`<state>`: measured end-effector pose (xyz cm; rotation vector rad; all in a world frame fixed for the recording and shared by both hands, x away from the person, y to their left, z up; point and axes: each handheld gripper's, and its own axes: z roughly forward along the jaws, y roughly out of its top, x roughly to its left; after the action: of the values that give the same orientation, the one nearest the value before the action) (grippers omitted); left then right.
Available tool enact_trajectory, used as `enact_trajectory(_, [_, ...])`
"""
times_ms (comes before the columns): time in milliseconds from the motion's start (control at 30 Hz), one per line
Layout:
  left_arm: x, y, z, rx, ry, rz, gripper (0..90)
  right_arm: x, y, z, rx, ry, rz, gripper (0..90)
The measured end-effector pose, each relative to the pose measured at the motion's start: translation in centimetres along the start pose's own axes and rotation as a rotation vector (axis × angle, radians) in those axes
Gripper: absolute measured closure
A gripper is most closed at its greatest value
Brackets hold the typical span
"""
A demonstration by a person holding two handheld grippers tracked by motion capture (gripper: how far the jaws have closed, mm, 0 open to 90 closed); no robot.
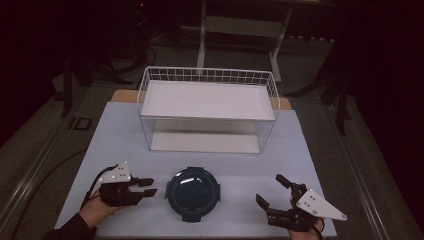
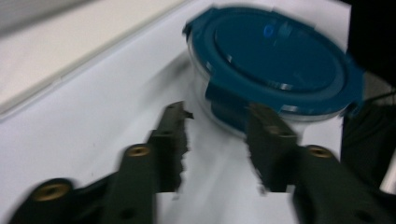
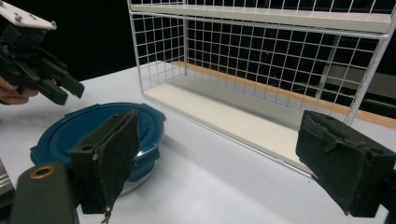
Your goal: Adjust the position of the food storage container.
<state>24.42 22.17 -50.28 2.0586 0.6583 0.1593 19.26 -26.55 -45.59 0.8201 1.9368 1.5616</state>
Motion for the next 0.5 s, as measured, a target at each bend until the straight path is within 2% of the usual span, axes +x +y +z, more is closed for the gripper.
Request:
enact_trajectory(33, [0.0,-0.1,0.2,0.013,-0.006,-0.003,69.1,0.0,0.0,0.0,0.000,0.001,-0.001,13.3])
enact_trajectory(167, [-0.3,0.0,0.8,0.046,0.016,0.010,85.3,0.0,-0.1,0.1,0.008,0.004,0.001,13.3])
enact_trajectory(200, [-0.4,0.1,1.1,0.050,0.017,0.012,85.3,0.0,-0.1,0.1,0.010,0.005,0.004,13.3])
enact_trajectory(233, [-0.5,0.2,1.4,0.061,0.019,0.019,89.3,0.0,-0.1,0.1,0.006,0.006,0.003,13.4])
enact_trajectory(500, [-1.0,0.5,2.5,0.081,-0.009,0.022,89.5,-0.3,-0.2,0.0,0.012,-0.002,0.013,13.5])
